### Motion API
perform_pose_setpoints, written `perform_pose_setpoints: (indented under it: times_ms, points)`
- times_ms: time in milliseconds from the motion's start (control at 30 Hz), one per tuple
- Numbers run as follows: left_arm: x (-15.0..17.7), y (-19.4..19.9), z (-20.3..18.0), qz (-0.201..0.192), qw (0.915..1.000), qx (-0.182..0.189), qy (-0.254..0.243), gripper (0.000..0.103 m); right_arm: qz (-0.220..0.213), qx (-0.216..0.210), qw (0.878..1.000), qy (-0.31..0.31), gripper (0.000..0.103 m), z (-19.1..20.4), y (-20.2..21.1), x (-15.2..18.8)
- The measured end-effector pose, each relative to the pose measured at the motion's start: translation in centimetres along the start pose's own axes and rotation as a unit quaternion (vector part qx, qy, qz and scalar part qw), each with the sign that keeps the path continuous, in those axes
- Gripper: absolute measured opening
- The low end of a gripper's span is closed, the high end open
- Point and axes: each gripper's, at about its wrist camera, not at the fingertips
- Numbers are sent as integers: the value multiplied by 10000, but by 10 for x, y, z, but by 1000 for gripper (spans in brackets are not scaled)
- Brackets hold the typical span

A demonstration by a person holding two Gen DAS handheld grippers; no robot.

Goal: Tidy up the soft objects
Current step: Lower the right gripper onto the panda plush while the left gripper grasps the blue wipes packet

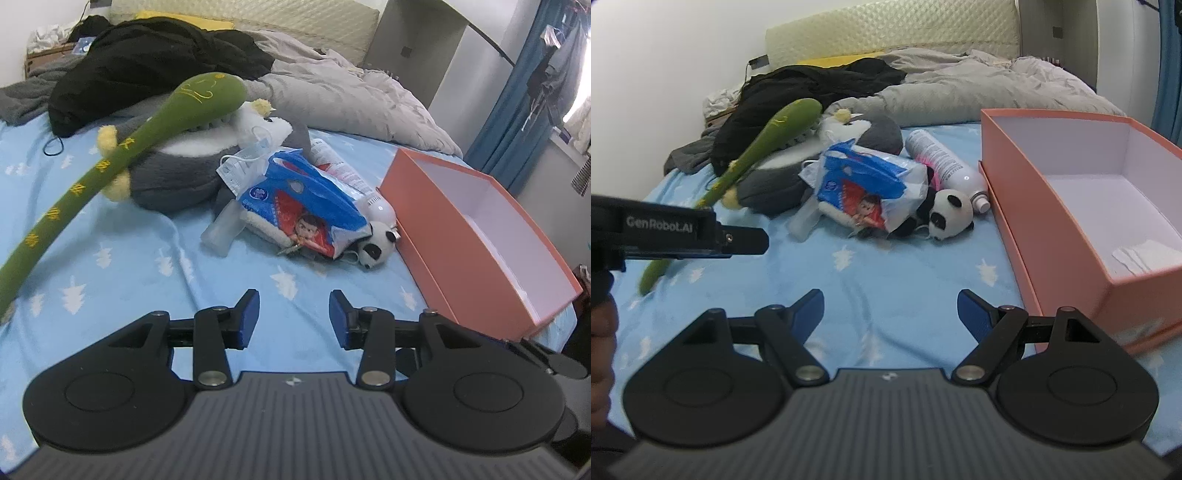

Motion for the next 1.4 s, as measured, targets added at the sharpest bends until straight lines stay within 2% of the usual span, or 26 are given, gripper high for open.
perform_pose_setpoints:
  times_ms: [133,200,300,433,700,867,1000,1133,1200,1333,1400]
  points:
    - [-14,-27,3,-45,9997,125,199,48,-65,158,9999,18,80,-8,-24,-5]
    - [-21,-38,2,-61,9993,225,300,48,-86,253,9996,66,74,-11,-37,-8]
    - [-31,-53,-4,-105,9984,370,417,48,-134,354,9992,117,73,-14,-55,-14]
    - [-42,-73,-14,-130,9962,609,610,60,-191,545,9980,260,69,-15,-76,-21]
    - [-63,-105,-20,-13,9917,887,934,60,-438,817,9933,693,69,-19,-108,-39]
    - [-75,-121,-18,132,9897,878,1123,60,-400,923,9880,1177,69,-15,-126,-43]
    - [-78,-133,-17,219,9908,685,1143,58,-317,1005,9837,1456,69,-12,-138,-40]
    - [-81,-143,-16,275,9901,584,1244,48,-296,1175,9771,1747,66,-9,-146,-35]
    - [-82,-147,-17,312,9909,454,1226,39,-312,1308,9739,1827,54,-8,-148,-34]
    - [-85,-148,-23,276,9940,360,998,16,-331,1273,9750,1790,51,-11,-141,-36]
    - [-85,-145,-26,270,9947,372,922,11,-367,1271,9748,1795,51,-10,-137,-35]
Point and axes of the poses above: each gripper's, at about its wrist camera, not at the fingertips, and y roughly against the way its jaws point, z to its left, x to its underside, and after that the axes turned 2 degrees about y, right-handed
